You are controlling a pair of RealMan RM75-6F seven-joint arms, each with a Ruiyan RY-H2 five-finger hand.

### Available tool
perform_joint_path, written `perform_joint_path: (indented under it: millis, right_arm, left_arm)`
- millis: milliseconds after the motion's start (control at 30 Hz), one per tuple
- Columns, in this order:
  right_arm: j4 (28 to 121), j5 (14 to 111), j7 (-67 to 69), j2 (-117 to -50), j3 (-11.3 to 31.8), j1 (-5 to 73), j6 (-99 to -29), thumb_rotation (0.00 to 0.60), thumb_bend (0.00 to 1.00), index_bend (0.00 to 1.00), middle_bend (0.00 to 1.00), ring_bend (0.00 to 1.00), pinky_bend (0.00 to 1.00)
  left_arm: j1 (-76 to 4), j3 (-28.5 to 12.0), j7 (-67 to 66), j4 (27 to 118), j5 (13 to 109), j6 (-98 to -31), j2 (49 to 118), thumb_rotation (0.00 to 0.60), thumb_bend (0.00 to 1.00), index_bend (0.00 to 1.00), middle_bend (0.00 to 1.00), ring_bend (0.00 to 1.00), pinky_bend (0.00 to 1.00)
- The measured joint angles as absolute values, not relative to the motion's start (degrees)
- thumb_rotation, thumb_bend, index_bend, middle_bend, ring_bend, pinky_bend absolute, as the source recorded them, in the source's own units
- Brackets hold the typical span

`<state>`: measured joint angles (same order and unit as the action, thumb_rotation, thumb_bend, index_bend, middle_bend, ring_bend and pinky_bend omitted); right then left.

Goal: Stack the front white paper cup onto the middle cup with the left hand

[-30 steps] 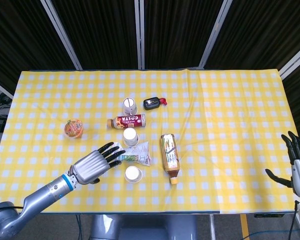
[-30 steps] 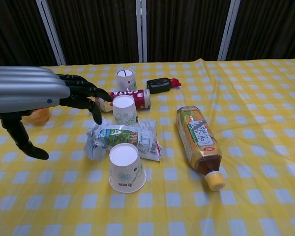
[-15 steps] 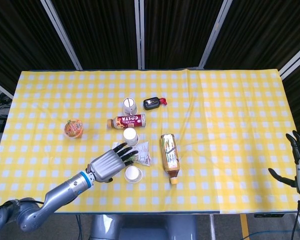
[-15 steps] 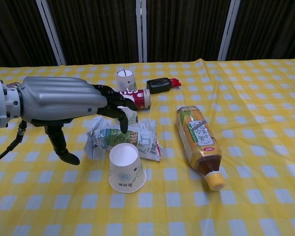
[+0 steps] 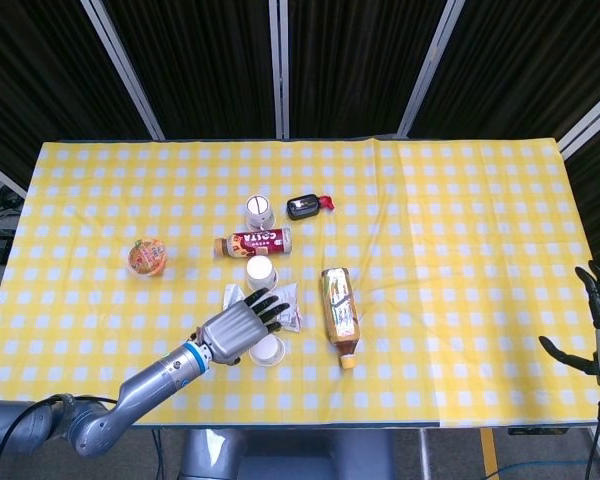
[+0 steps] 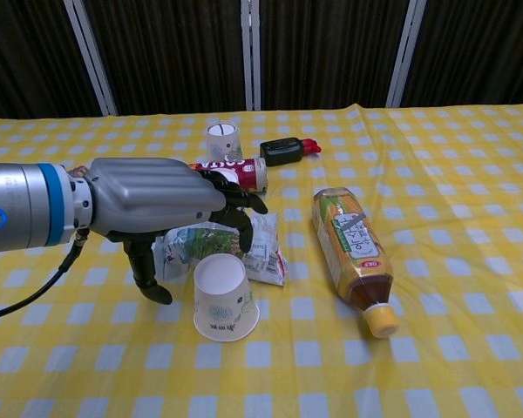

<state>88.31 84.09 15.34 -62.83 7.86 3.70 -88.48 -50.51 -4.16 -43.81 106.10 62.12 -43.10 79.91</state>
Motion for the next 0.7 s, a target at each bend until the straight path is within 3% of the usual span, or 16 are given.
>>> perform_joint_path:
  millis: [233, 400, 700]
  right_arm:
    - [88.19, 84.10, 16.00, -62.74, 8.04, 3.57, -88.80, 0.600, 0.04, 0.00, 0.00, 0.00, 0.00]
    - [88.08, 84.47, 16.24, -62.79, 8.06, 3.43, -89.33, 0.600, 0.04, 0.00, 0.00, 0.00, 0.00]
    - [88.18, 84.57, 15.82, -62.85, 8.01, 3.38, -89.41, 0.600, 0.04, 0.00, 0.00, 0.00, 0.00]
  left_arm:
    - [-51.87, -2.90, -44.42, 106.26, 60.48, -44.45, 80.54, 0.600, 0.35, 0.37, 0.00, 0.00, 0.00]
    - [-52.23, -1.93, -44.45, 106.26, 60.30, -45.55, 80.58, 0.600, 0.36, 0.43, 0.00, 0.00, 0.00]
    - [-51.79, -1.50, -41.97, 107.58, 61.86, -47.94, 78.49, 0.600, 0.36, 0.43, 0.00, 0.00, 0.00]
